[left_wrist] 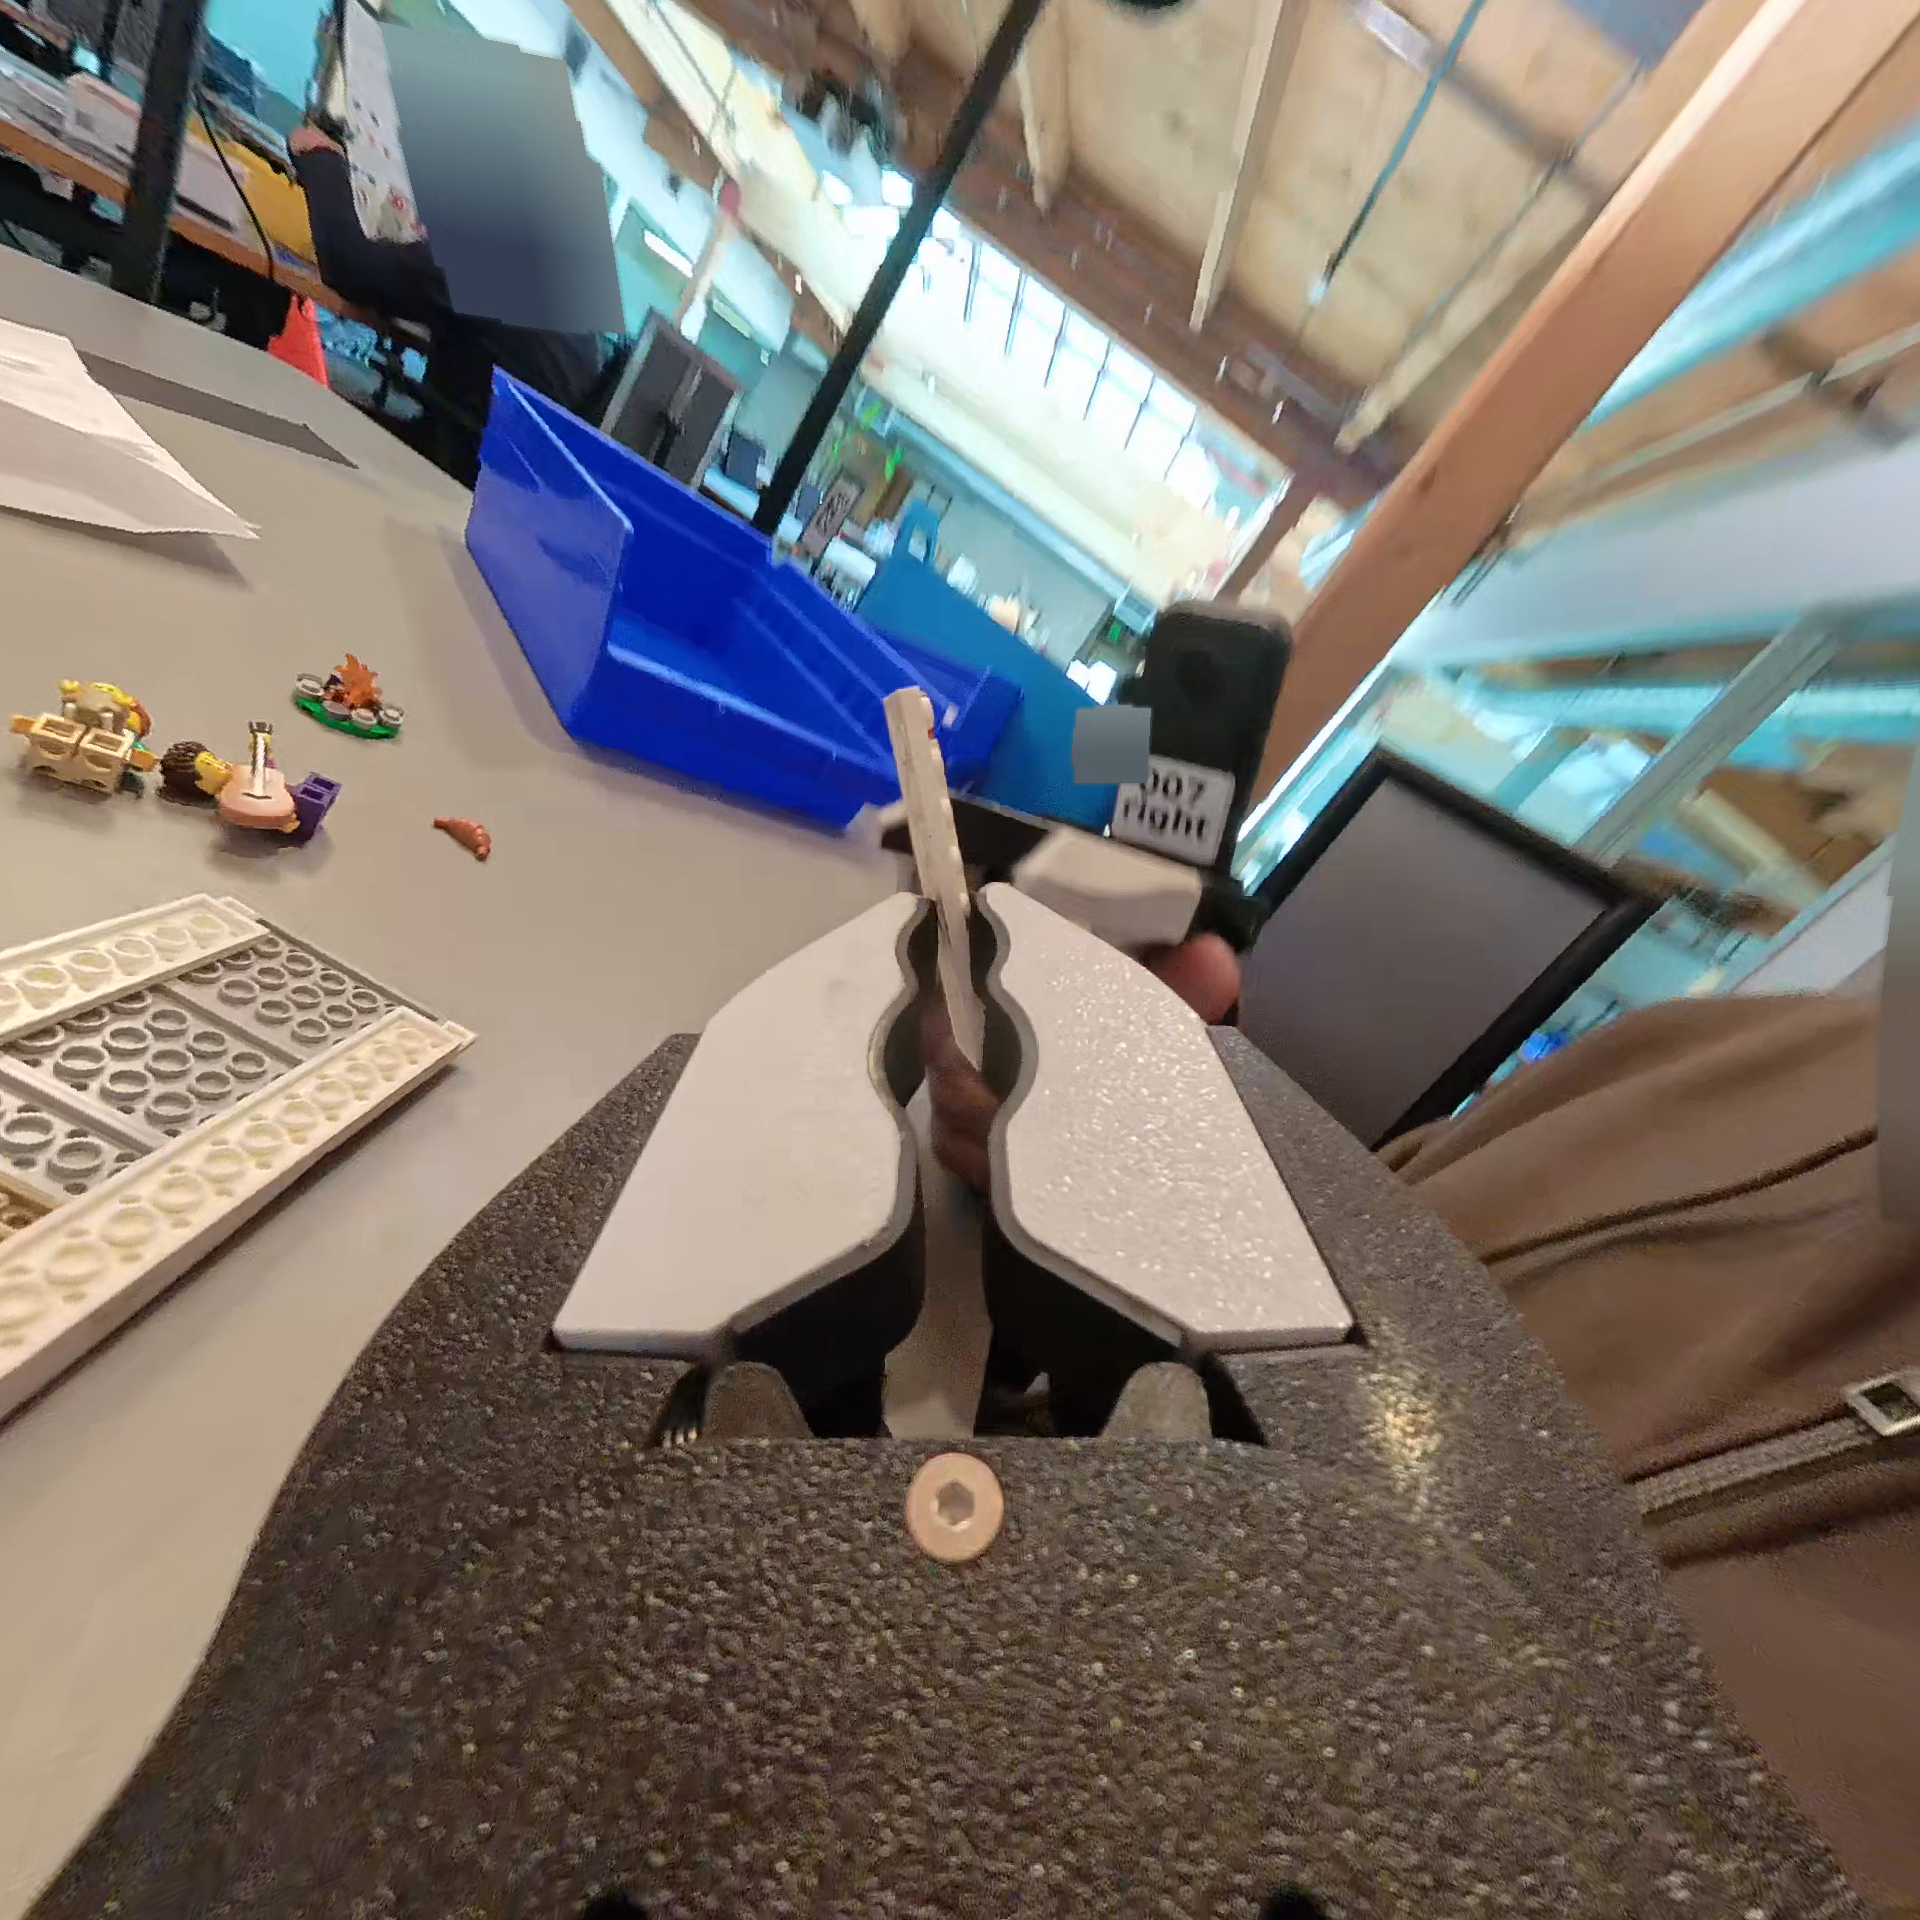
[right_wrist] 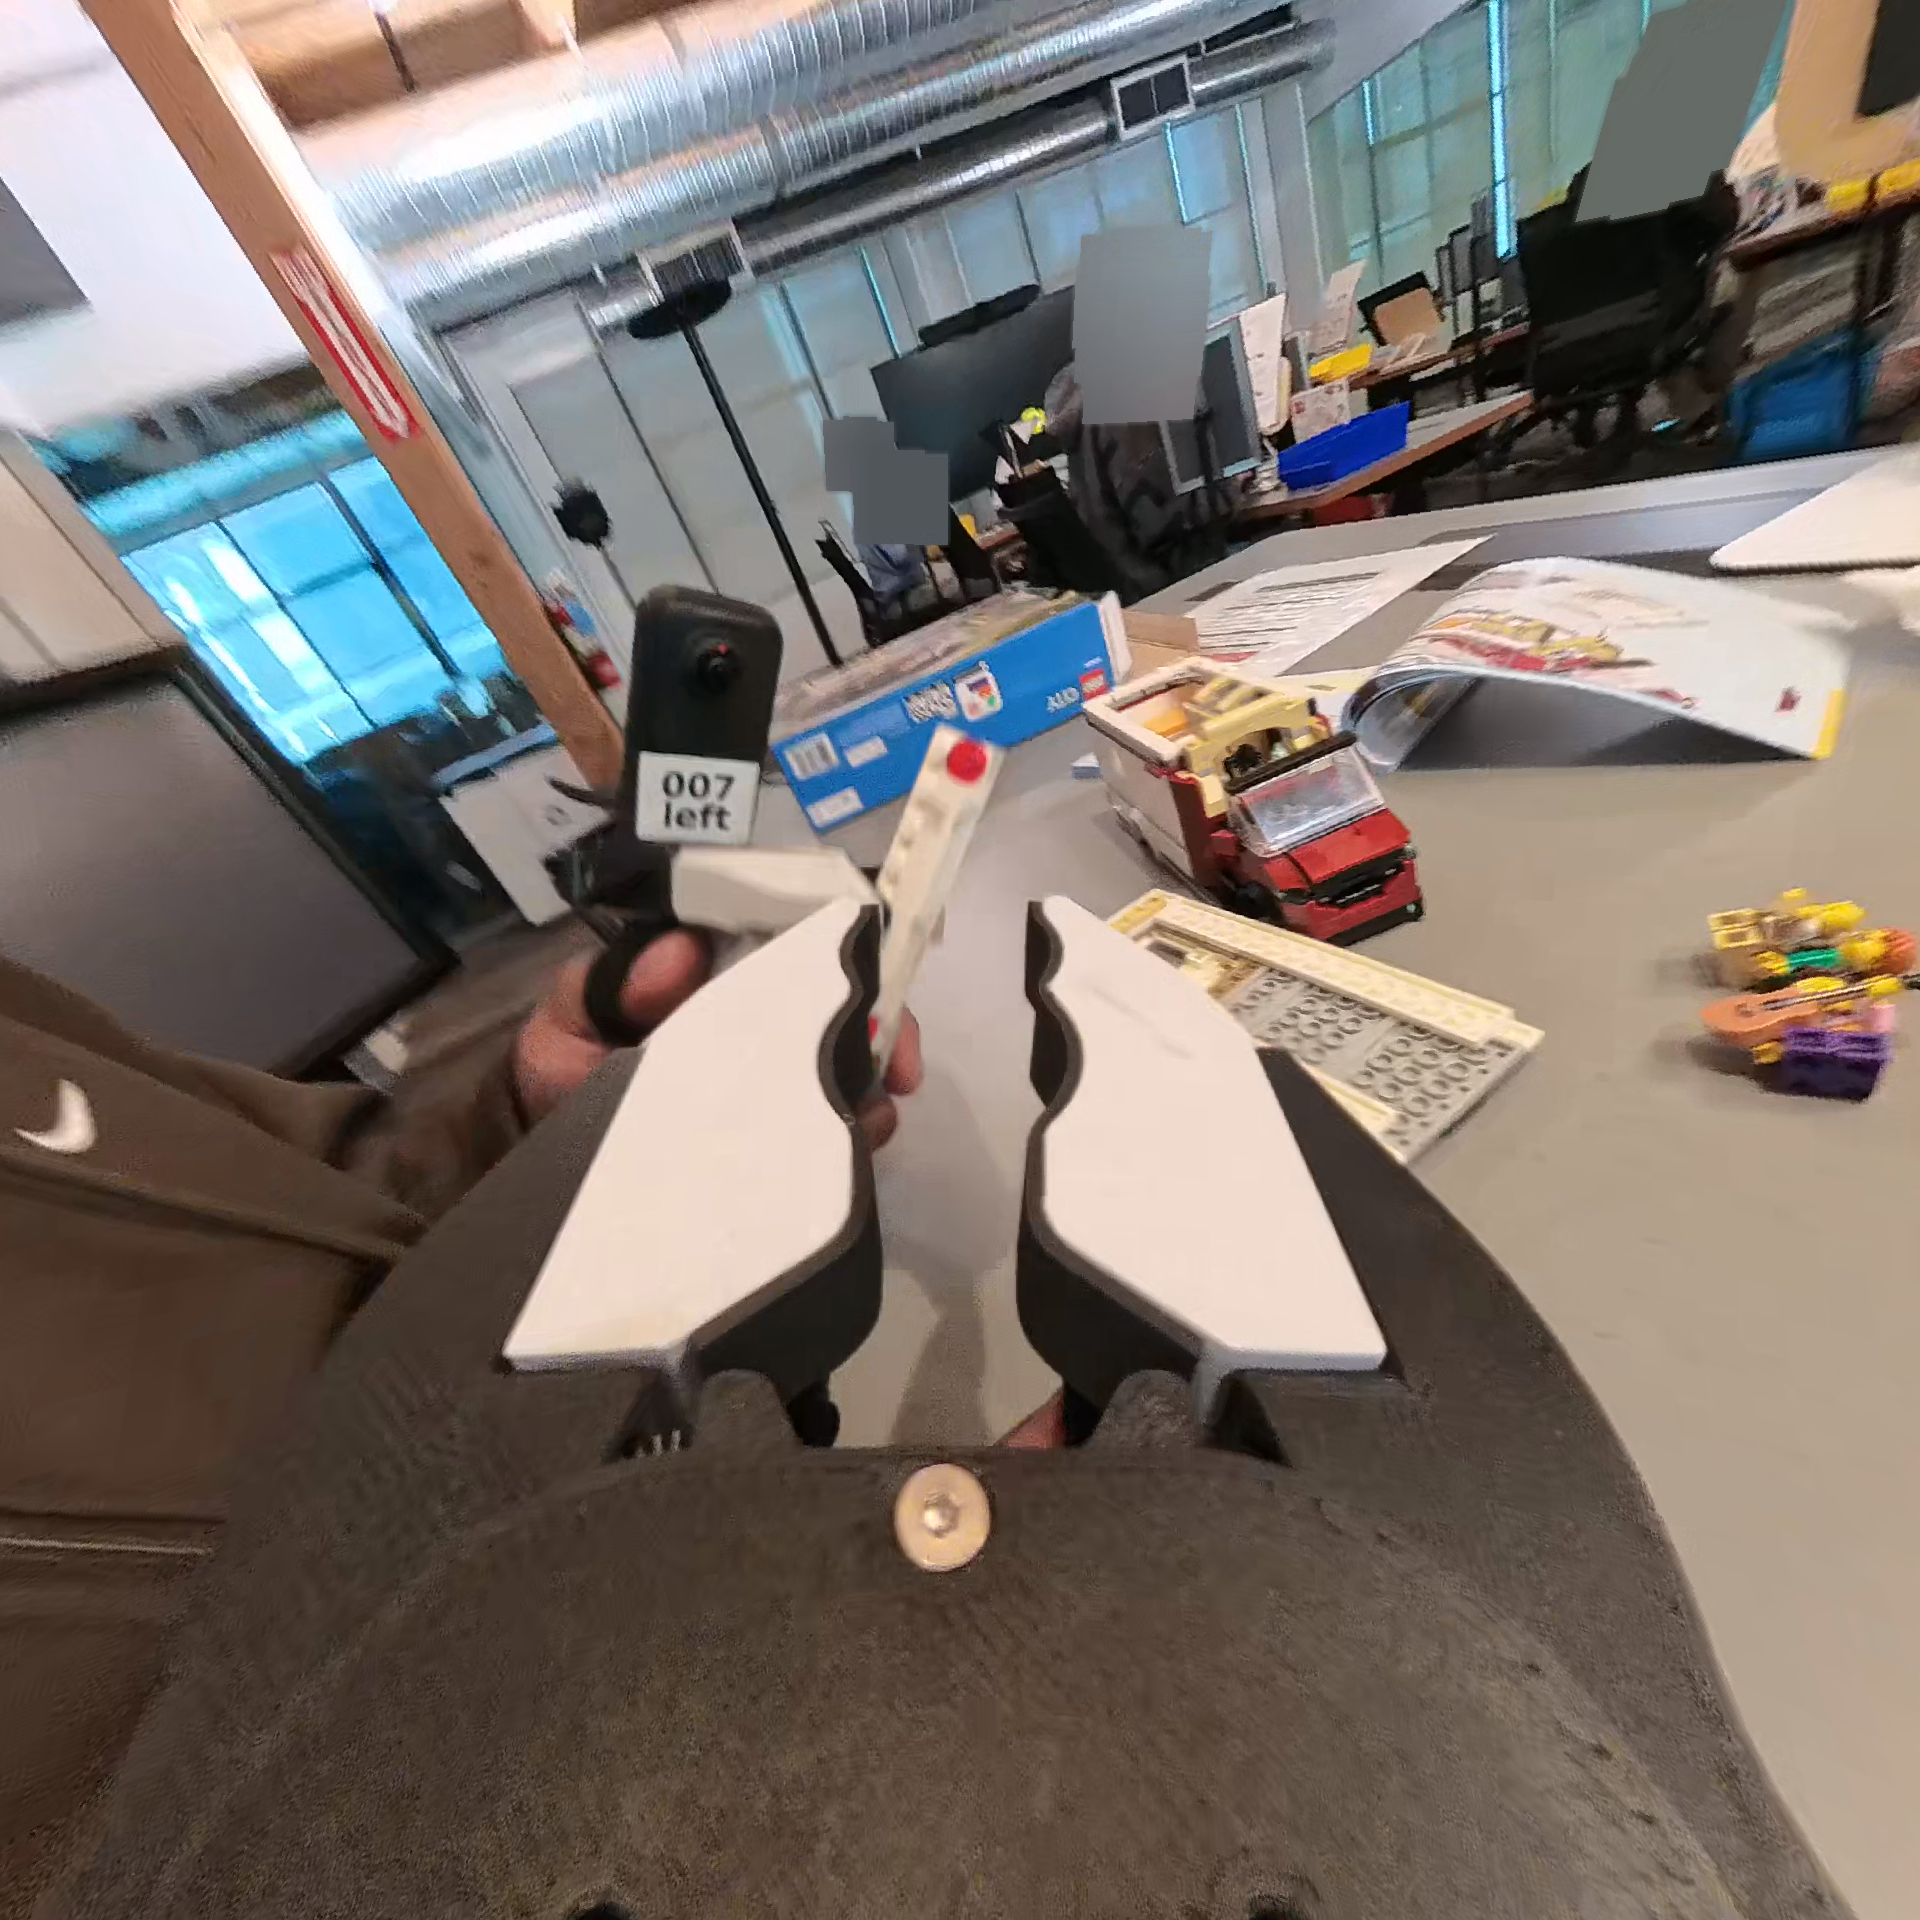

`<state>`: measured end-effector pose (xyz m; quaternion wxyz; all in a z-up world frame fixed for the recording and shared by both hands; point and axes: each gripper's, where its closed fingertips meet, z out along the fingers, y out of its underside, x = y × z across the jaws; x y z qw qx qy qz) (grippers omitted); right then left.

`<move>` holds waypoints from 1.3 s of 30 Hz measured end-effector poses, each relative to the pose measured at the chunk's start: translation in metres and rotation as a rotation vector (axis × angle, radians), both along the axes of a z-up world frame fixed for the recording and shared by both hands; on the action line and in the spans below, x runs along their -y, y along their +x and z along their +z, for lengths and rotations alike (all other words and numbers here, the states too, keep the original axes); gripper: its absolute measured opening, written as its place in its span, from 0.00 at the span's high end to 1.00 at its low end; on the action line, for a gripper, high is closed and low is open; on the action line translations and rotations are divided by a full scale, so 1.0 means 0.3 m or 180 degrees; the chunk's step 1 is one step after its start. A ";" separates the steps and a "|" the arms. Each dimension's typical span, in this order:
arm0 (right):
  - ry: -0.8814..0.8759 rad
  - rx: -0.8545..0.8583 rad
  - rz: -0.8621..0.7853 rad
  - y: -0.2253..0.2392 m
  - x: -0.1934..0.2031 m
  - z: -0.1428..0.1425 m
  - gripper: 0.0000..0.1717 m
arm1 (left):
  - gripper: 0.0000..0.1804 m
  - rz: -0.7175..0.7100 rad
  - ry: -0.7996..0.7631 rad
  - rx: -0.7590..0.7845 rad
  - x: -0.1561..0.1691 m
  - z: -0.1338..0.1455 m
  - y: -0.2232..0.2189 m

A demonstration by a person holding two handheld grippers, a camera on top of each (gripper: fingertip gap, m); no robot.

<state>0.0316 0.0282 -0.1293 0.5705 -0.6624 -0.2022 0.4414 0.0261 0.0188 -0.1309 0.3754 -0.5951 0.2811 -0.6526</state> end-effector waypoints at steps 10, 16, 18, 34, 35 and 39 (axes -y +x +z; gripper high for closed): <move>0.0378 0.0859 -0.0325 -0.051 0.001 -0.052 0.88 | 0.97 0.0405 -0.0247 0.0316 -0.052 0.004 -0.025; 0.0363 0.0865 -0.0357 -0.056 -0.001 -0.051 0.91 | 0.97 0.0427 -0.0227 0.0260 -0.044 -0.006 -0.014; 0.0338 0.0841 -0.0334 -0.057 0.000 -0.052 0.92 | 0.97 0.0457 -0.0200 0.0251 -0.045 -0.007 -0.014; 0.0082 0.0458 -0.0044 -0.044 0.009 -0.053 0.96 | 0.95 0.0414 0.0201 -0.0077 -0.028 -0.014 -0.016; 0.0051 0.0425 -0.0025 -0.040 0.009 -0.052 0.96 | 0.95 0.0434 0.0243 -0.0093 -0.030 -0.012 -0.019; 0.0013 0.0392 -0.0051 -0.014 0.001 -0.052 0.96 | 1.00 0.0551 0.0363 -0.0067 -0.044 0.009 -0.043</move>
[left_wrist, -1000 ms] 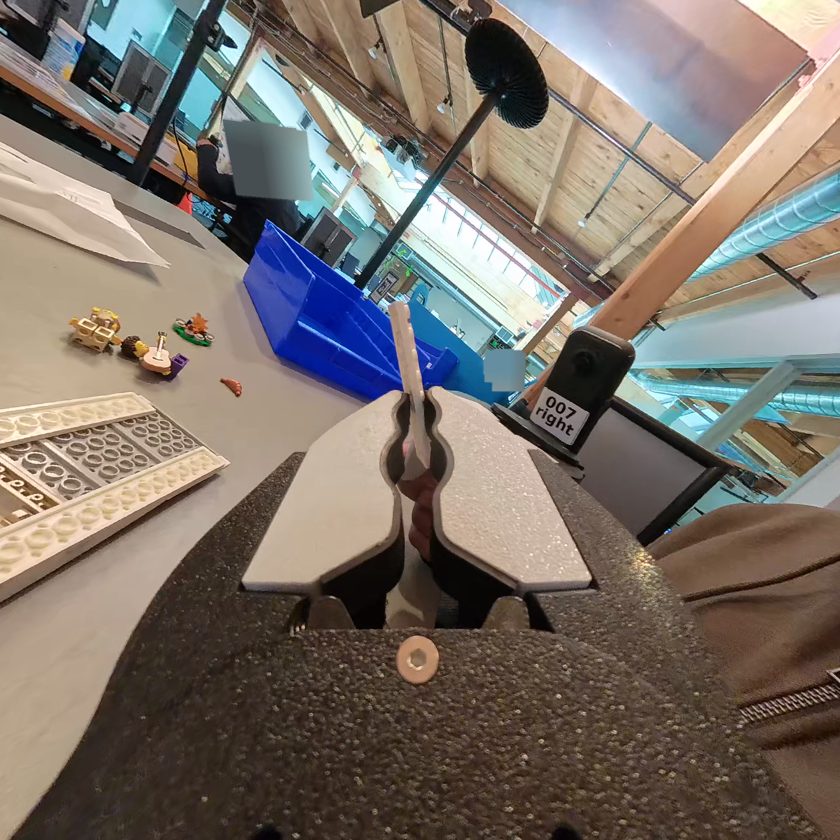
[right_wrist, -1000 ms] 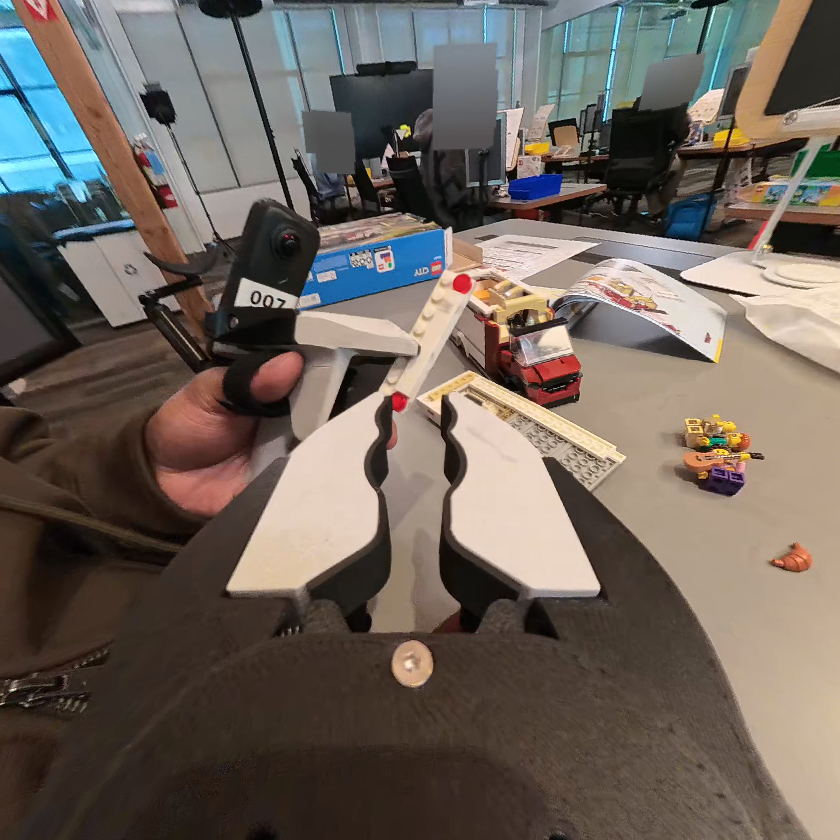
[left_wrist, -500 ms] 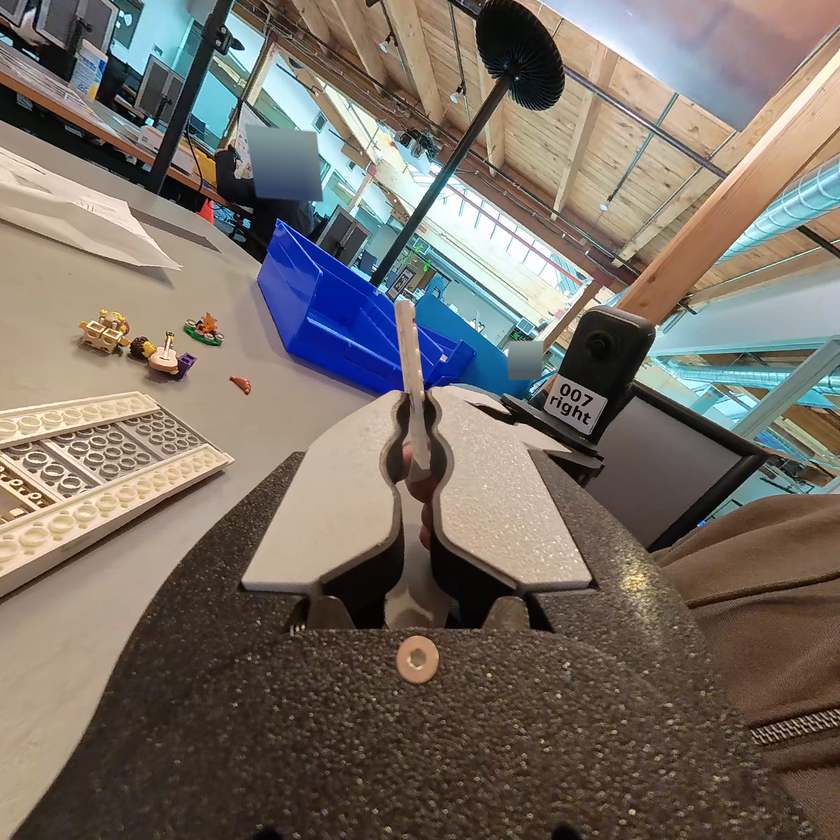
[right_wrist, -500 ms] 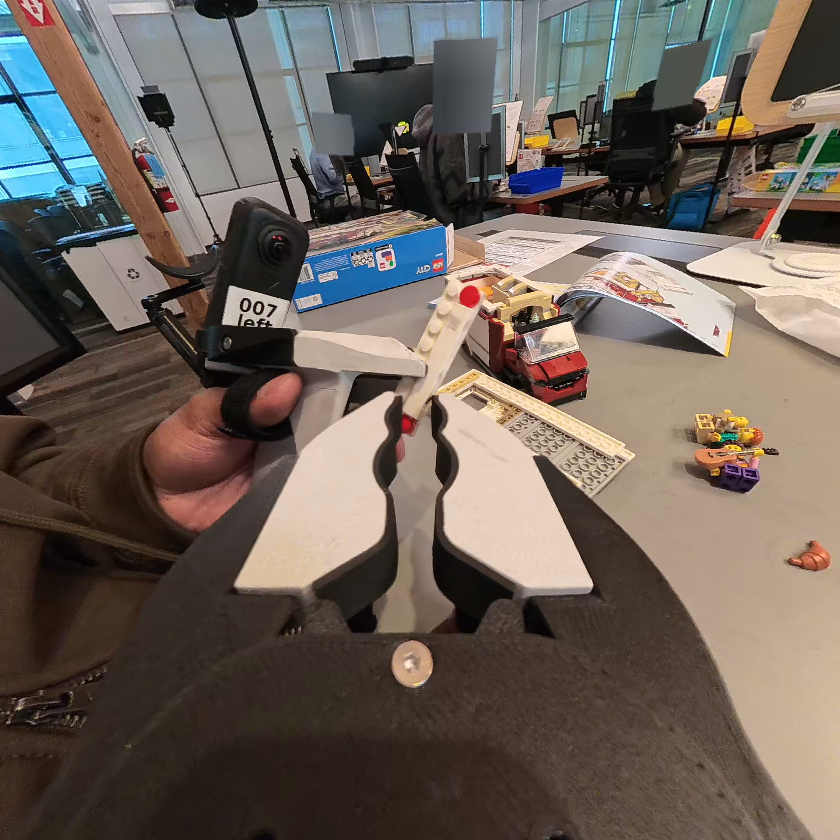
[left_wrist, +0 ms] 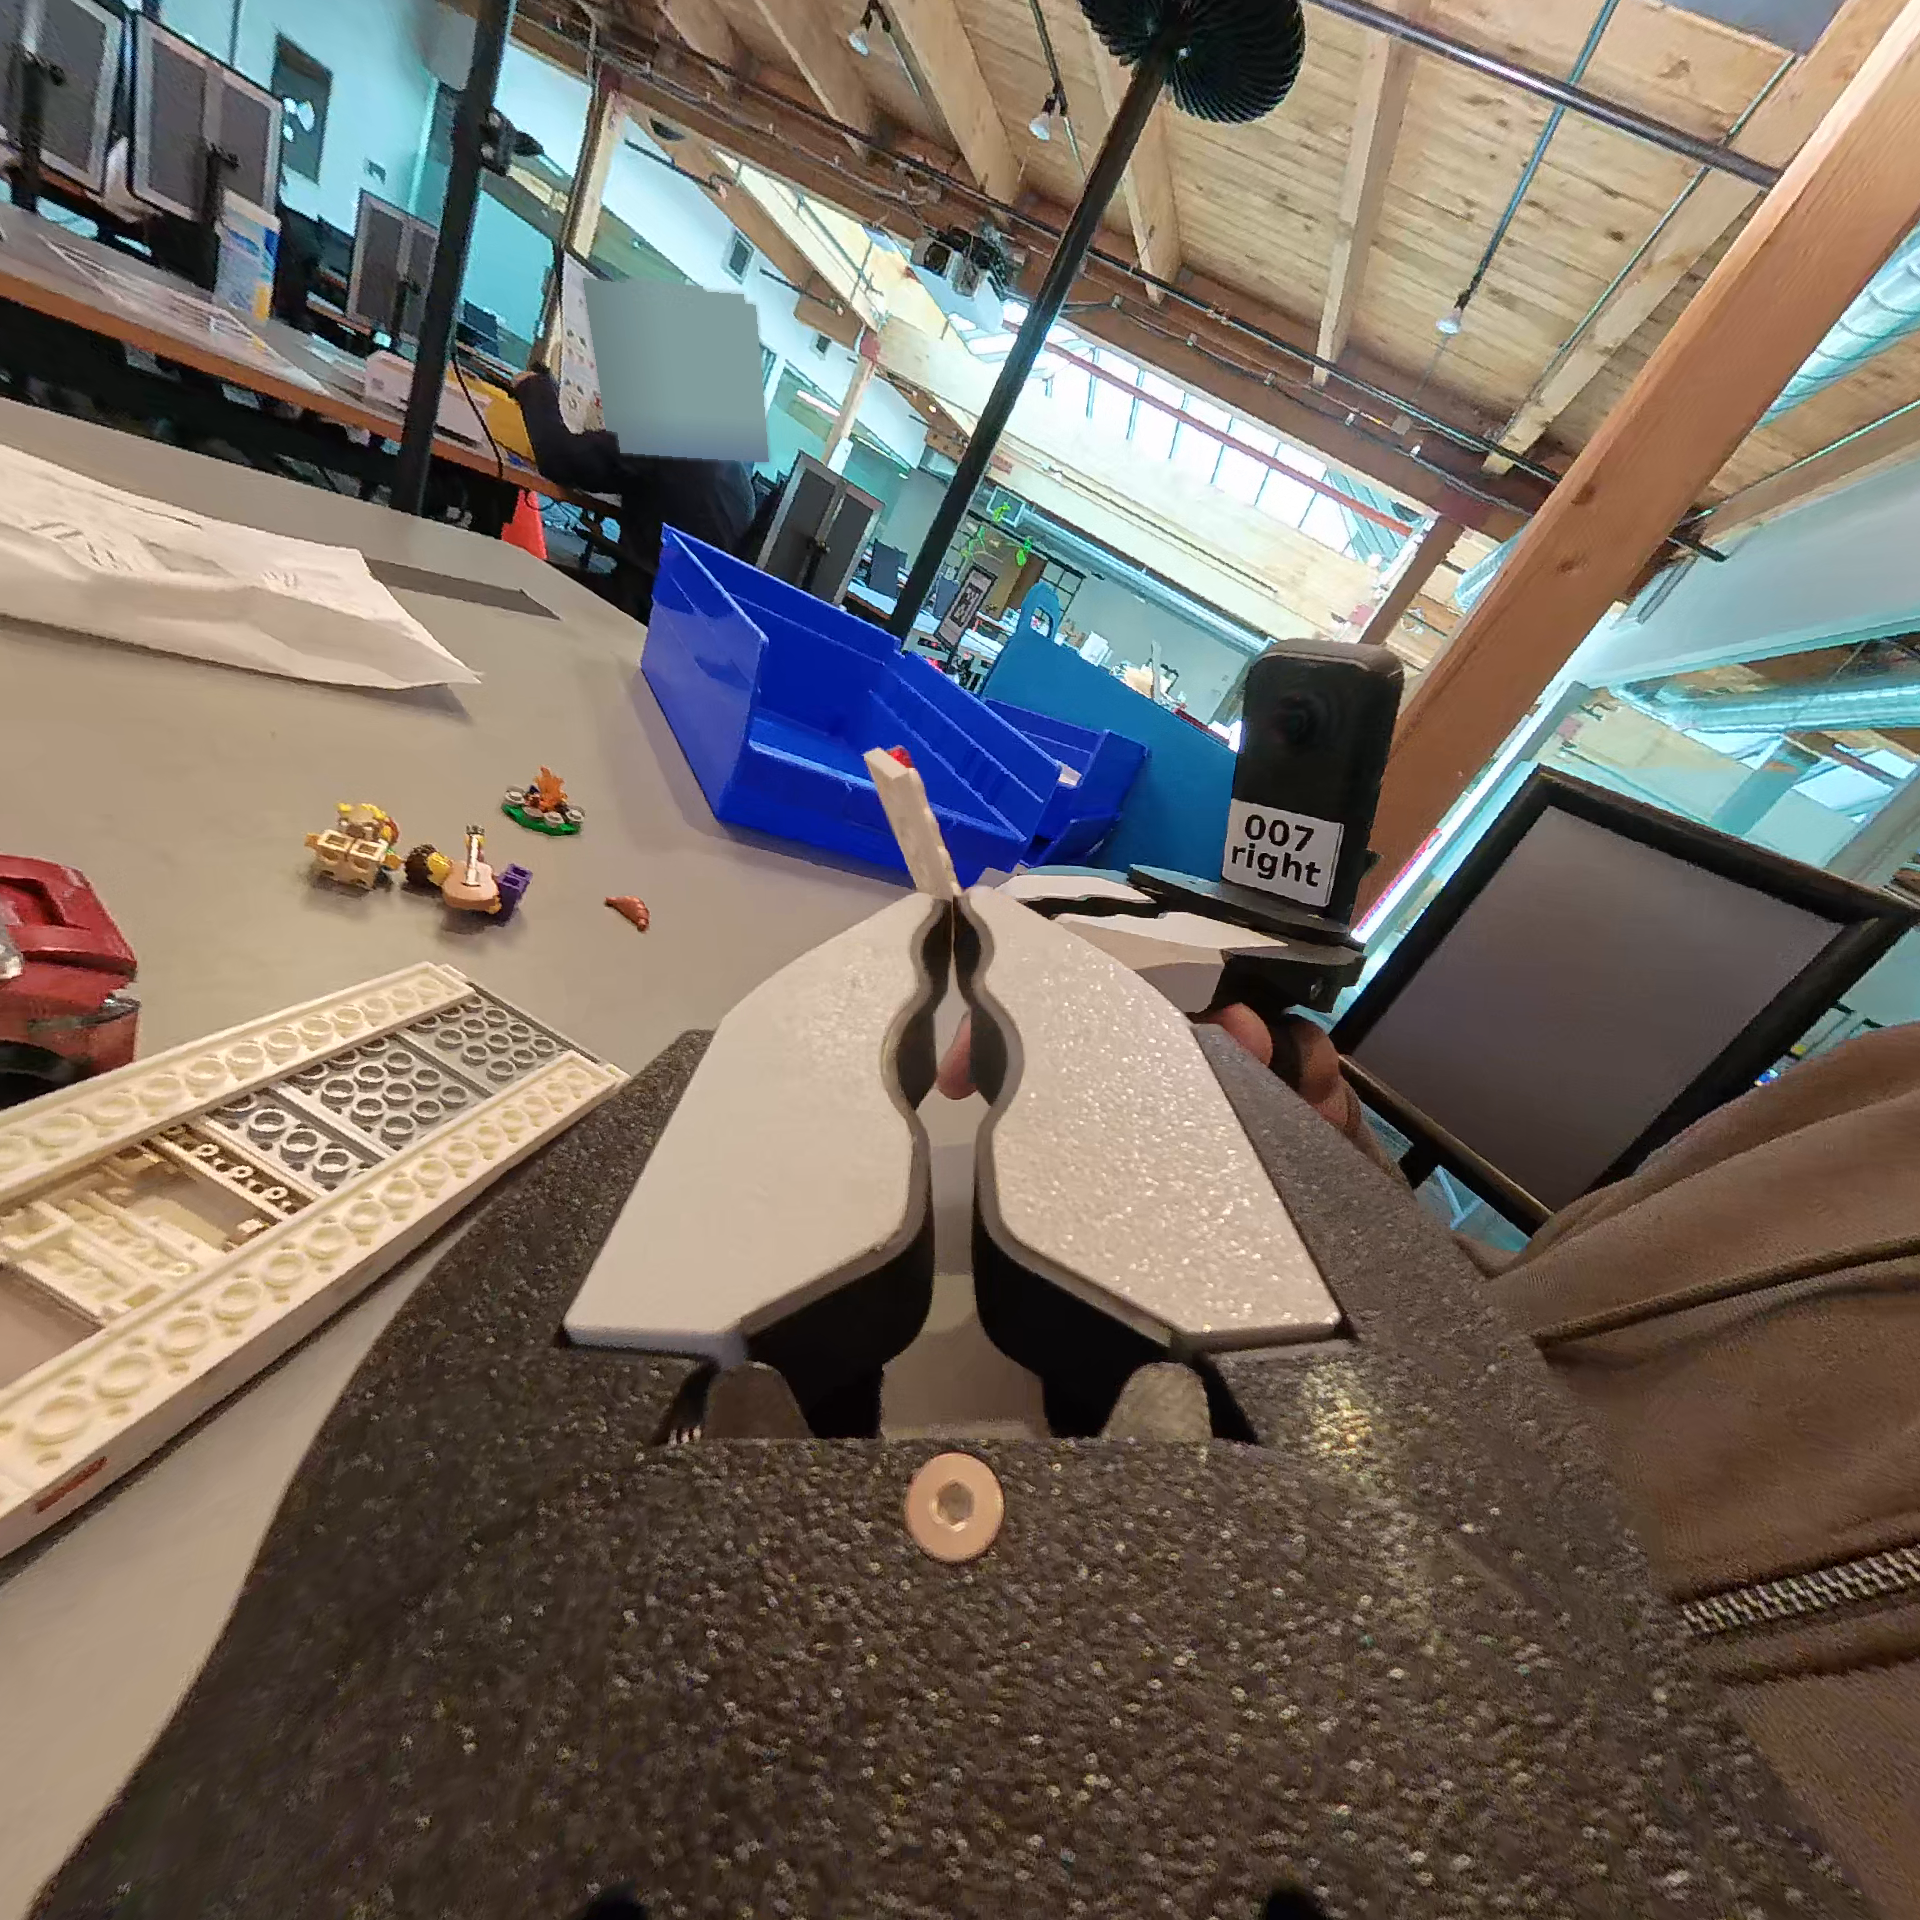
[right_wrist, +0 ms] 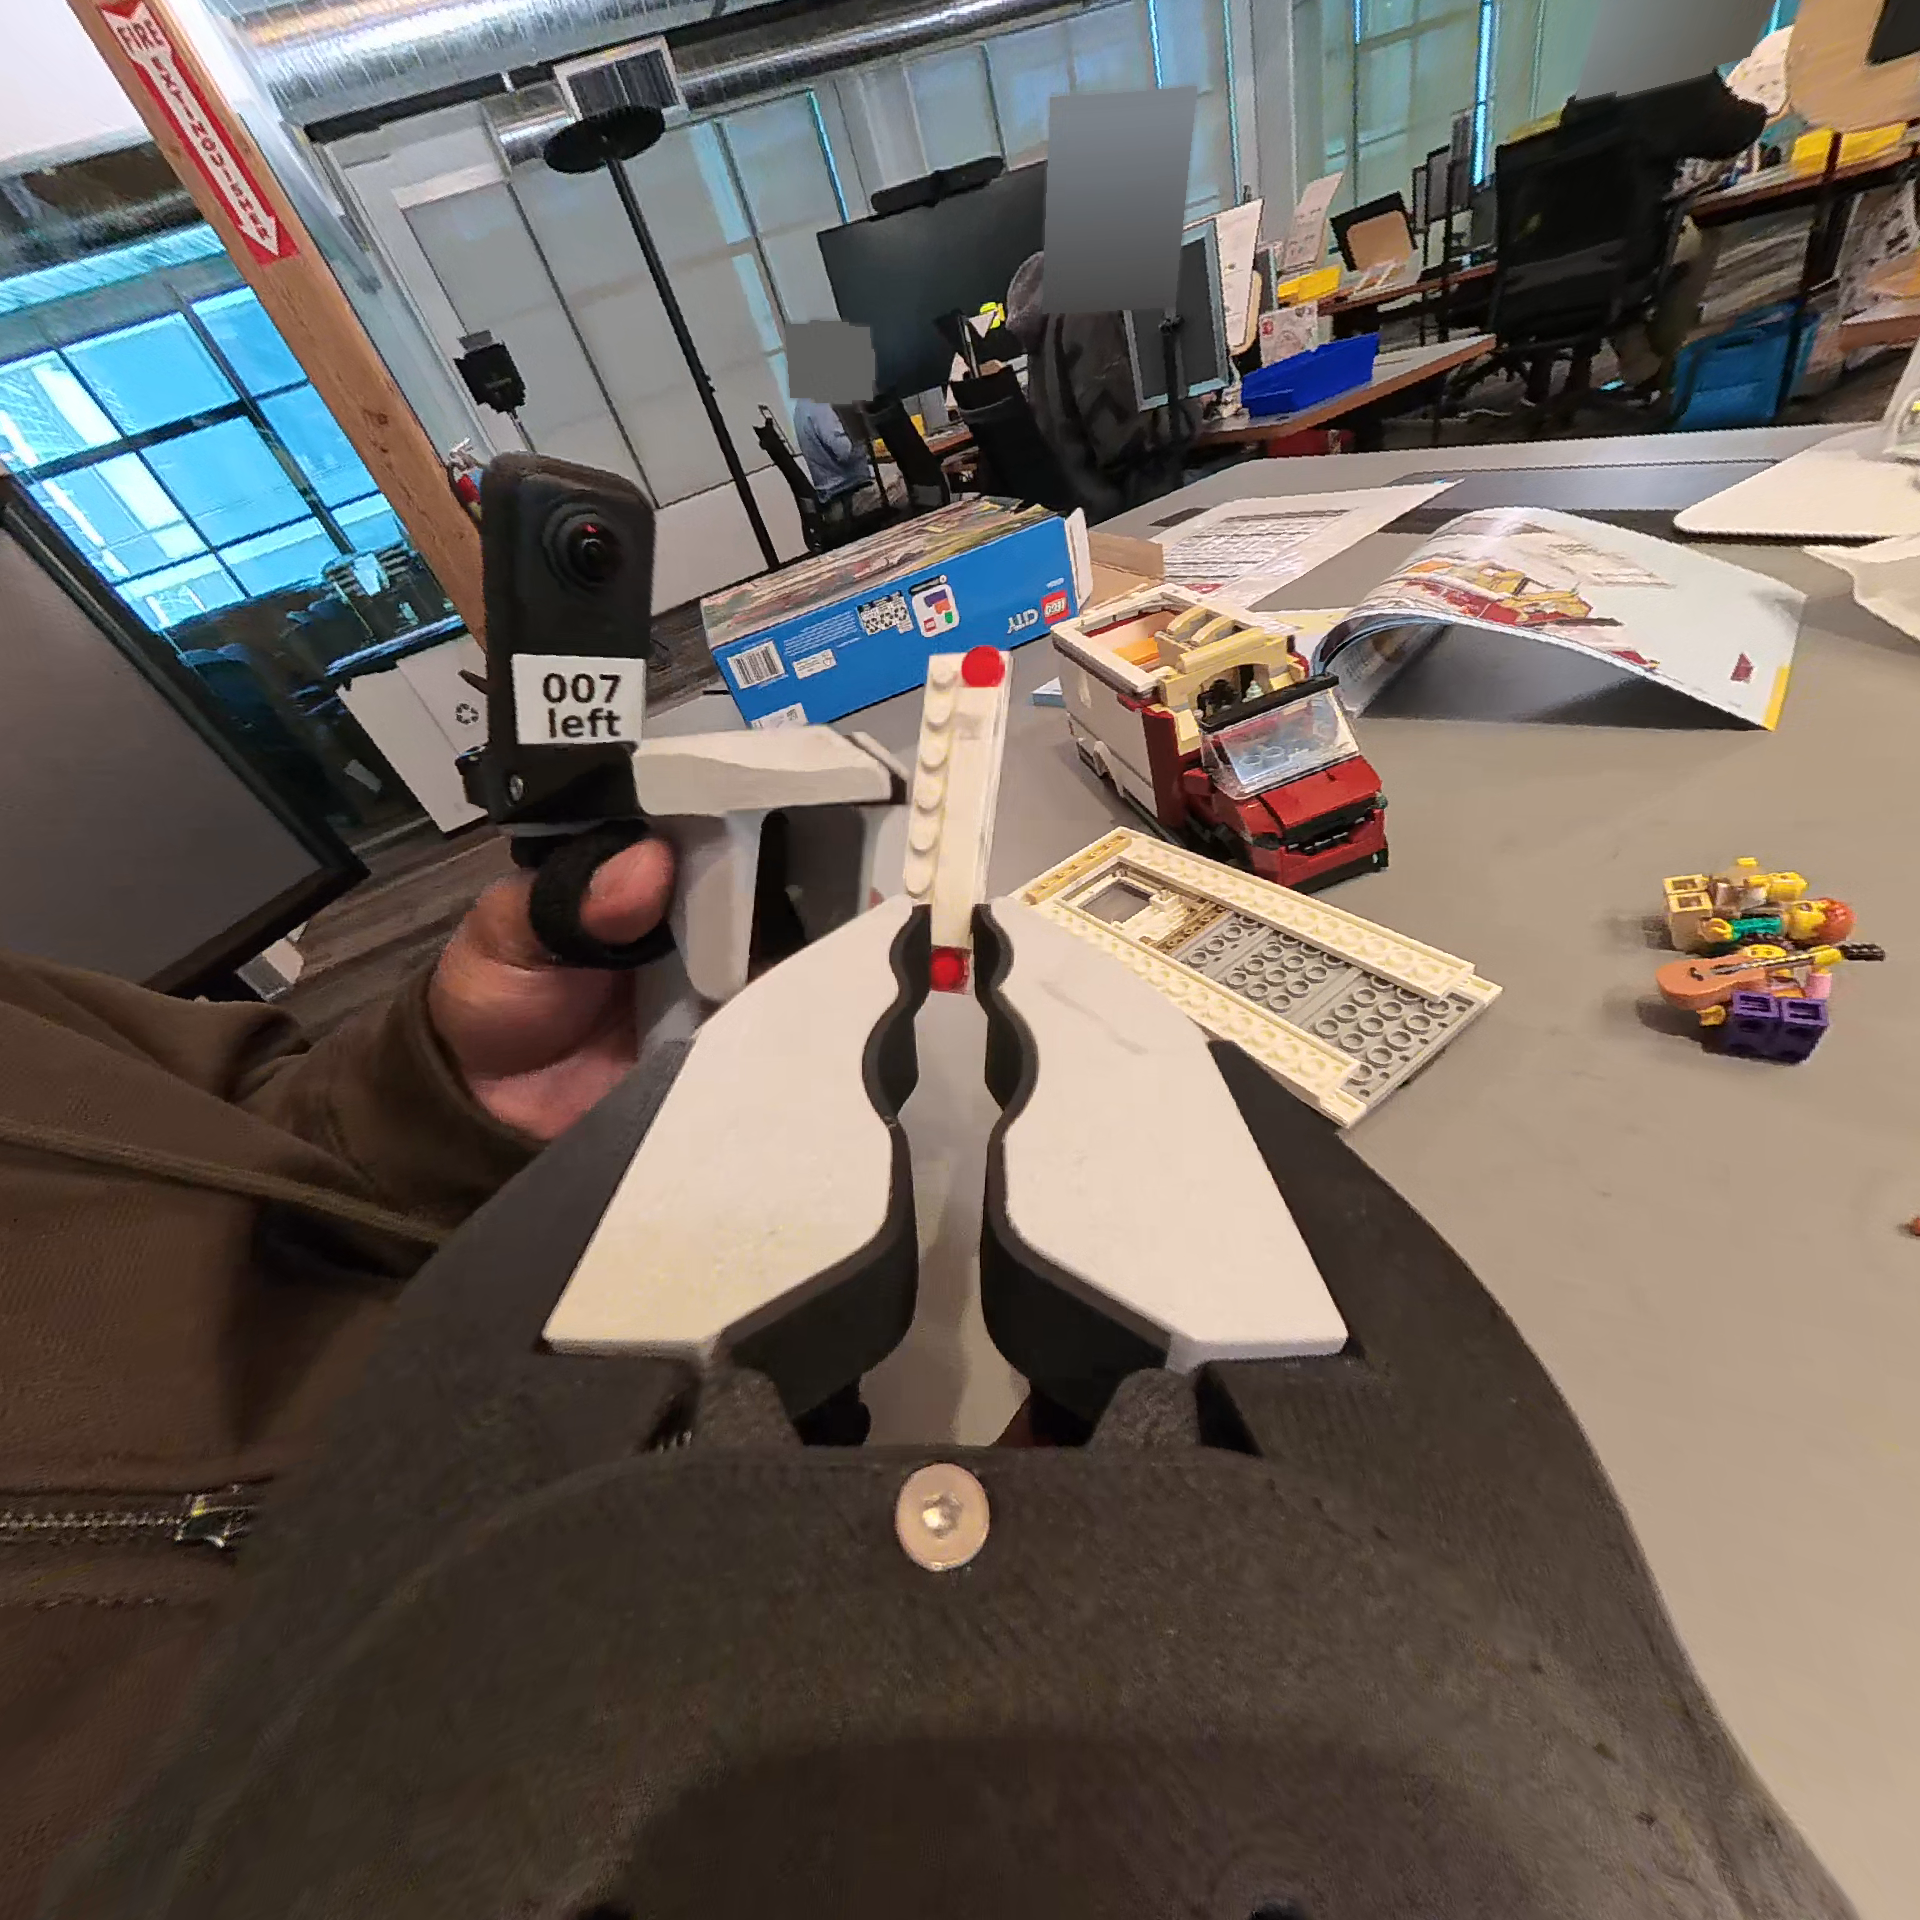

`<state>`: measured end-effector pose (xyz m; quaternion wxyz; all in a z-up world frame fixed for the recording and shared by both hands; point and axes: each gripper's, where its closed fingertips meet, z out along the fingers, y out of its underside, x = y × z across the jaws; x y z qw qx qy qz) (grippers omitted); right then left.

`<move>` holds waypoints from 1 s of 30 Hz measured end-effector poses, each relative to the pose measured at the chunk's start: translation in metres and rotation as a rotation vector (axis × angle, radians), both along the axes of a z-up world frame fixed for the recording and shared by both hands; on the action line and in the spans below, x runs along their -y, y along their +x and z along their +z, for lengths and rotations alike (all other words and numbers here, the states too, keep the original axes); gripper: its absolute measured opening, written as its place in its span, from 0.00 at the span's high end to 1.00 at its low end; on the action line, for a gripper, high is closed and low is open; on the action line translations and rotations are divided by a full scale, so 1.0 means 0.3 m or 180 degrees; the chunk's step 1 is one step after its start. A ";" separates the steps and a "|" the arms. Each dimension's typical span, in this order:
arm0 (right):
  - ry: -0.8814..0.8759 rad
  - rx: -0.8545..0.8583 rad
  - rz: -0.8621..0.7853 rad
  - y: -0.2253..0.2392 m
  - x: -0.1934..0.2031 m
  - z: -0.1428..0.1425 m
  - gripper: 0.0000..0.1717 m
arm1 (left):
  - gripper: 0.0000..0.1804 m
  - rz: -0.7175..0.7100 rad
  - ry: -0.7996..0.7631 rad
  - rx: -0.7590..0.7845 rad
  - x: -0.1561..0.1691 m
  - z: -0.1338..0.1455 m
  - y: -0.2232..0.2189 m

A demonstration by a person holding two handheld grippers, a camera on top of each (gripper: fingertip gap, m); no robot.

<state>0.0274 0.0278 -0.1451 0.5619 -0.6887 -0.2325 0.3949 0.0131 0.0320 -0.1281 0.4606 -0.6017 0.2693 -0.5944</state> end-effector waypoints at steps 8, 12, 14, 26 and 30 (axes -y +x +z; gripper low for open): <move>0.0122 0.0232 -0.0099 -0.005 -0.003 -0.010 0.96 | 0.93 0.0054 -0.0077 -0.0177 -0.005 -0.026 0.019; 0.0238 0.0396 -0.0100 -0.023 0.005 -0.016 0.96 | 0.96 0.0062 -0.0109 -0.0138 -0.005 -0.027 0.021; 0.0306 0.0487 -0.0149 -0.025 0.003 -0.020 0.96 | 0.97 0.0052 -0.0140 -0.0116 -0.006 -0.028 0.019; 0.0729 0.1097 -0.0557 -0.021 -0.015 -0.027 0.95 | 0.97 0.0145 -0.0198 -0.0189 -0.001 -0.046 0.030; 0.0871 0.1244 -0.0674 -0.021 -0.015 -0.018 0.95 | 0.97 0.0147 -0.0146 -0.0295 0.008 -0.059 0.040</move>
